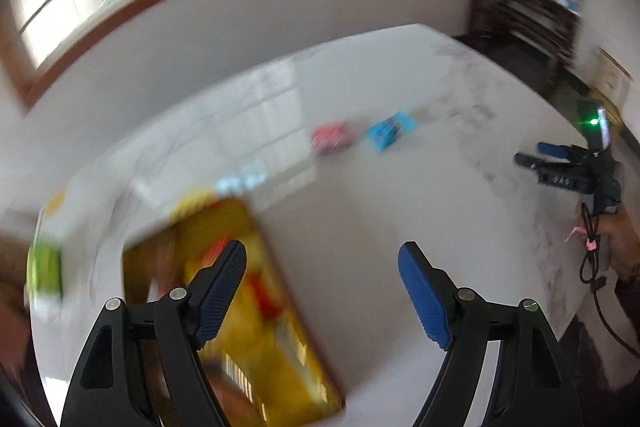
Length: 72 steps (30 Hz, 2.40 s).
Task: Organize snacks
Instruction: 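Reach the left gripper to the pink heart candy and grasp it, then lift the pink candy with the left gripper while the right grasps the blue snack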
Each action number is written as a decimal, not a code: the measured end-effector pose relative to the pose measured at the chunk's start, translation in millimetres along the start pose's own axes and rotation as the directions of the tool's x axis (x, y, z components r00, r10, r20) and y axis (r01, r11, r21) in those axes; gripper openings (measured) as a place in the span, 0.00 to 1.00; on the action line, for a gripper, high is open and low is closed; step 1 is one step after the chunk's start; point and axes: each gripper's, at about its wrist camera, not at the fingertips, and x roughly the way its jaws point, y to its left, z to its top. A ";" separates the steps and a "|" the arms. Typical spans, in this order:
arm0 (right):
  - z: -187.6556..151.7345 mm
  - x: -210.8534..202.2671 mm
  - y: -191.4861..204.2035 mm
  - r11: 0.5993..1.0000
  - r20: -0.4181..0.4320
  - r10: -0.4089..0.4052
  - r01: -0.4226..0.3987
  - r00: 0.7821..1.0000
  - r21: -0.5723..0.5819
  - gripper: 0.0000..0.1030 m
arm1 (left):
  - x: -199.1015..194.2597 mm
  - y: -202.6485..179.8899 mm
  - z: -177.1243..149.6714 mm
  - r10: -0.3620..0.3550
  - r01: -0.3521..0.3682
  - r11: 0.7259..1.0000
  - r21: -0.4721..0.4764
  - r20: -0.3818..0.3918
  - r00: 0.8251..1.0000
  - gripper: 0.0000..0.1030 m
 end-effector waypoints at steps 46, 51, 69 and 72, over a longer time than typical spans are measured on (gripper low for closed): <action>12.0 4.4 14.7 0.968 0.017 0.236 -0.233 0.972 -0.092 0.90 | 135.1 -25.1 42.5 -0.217 0.165 0.968 -0.190 -0.300 0.929 0.34; 53.2 15.6 65.3 0.833 -0.019 0.435 -0.410 0.900 -0.371 0.90 | 90.8 -38.8 7.1 -0.232 0.155 0.936 -0.316 -0.223 0.947 0.34; 109.1 110.7 195.7 0.519 -0.351 0.316 -0.471 0.881 -0.713 0.72 | 45.6 -39.5 -13.6 -0.192 0.141 0.943 -0.302 -0.149 0.970 0.34; 111.2 117.9 187.1 0.544 -0.373 0.318 -0.490 0.872 -0.681 0.49 | 49.2 -35.2 -12.8 -0.187 0.134 0.940 -0.315 -0.146 0.971 0.34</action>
